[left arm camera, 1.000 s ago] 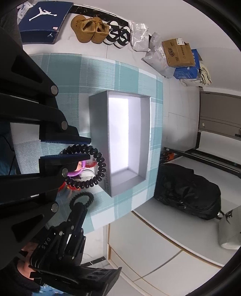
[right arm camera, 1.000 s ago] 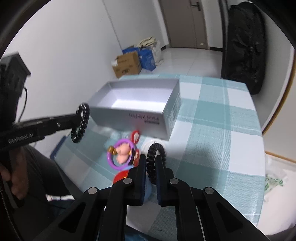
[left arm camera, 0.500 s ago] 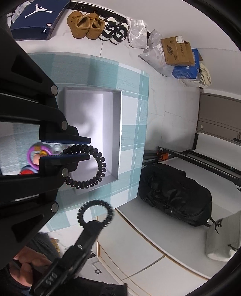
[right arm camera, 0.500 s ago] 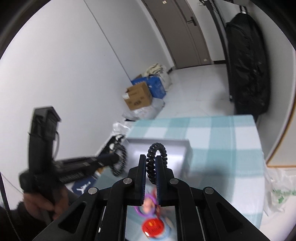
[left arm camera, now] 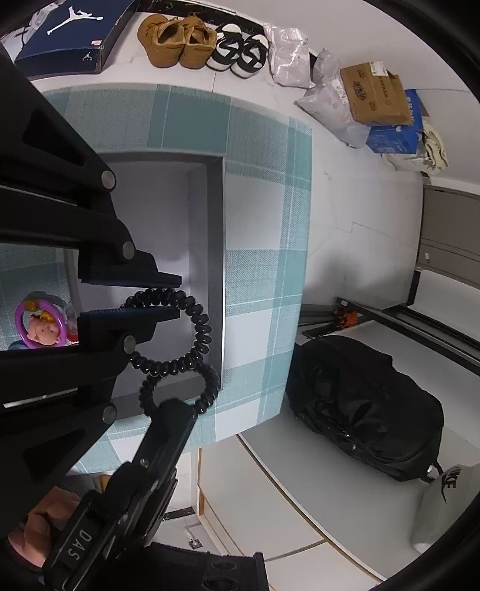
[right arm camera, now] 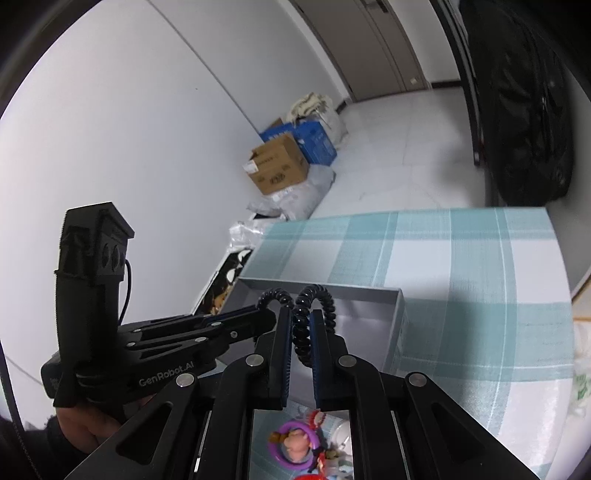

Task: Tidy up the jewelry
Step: 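Carry both hair ties into the white box and open both grippers, then lift both grippers out of the box and back toward the pile, then lower the right gripper and grasp the red pin badge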

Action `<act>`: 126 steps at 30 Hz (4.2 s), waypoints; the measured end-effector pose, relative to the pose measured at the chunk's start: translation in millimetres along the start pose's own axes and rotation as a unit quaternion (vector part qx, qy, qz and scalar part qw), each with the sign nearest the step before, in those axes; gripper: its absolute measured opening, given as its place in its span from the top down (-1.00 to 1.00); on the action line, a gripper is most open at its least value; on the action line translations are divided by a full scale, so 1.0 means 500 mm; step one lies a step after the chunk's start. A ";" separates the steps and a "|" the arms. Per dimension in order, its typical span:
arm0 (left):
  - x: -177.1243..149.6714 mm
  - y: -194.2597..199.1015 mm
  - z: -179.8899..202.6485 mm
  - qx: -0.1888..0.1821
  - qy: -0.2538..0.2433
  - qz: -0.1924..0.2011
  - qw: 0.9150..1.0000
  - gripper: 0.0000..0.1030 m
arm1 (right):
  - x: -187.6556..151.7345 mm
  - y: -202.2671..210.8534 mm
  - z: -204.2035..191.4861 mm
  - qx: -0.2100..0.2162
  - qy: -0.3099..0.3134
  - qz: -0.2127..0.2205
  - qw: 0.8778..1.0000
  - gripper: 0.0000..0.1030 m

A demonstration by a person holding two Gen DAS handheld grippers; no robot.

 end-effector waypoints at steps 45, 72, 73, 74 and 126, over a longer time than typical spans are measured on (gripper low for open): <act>-0.059 0.090 0.040 0.052 -0.061 0.087 0.993 -0.10 | -0.051 0.146 -0.013 -0.052 0.048 0.081 0.994 -0.76; -0.171 0.120 0.020 0.080 -0.061 0.074 0.992 -0.43 | -0.230 0.169 -0.025 -0.087 0.150 -0.030 0.984 -0.99; -0.171 0.119 0.016 0.081 -0.056 0.072 0.993 -0.43 | -0.238 0.165 -0.027 -0.086 0.153 -0.035 0.984 -0.99; -0.170 0.119 0.012 0.083 -0.053 0.071 0.993 -0.43 | -0.244 0.163 -0.029 -0.082 0.155 -0.039 0.984 -0.98; -0.183 0.075 0.004 0.039 -0.030 -0.002 0.999 -0.43 | -0.202 0.154 -0.033 -0.030 0.096 -0.014 0.995 0.93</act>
Point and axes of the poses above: each gripper's, at about its wrist camera, not at the fingertips, and y roughly against the way its jaws point, z to its right, x to its top, the point moved 2 cm from there along -y, roughly the way its jaws point, and after that the axes turned 13 degrees about z, right-handed, at the moved point
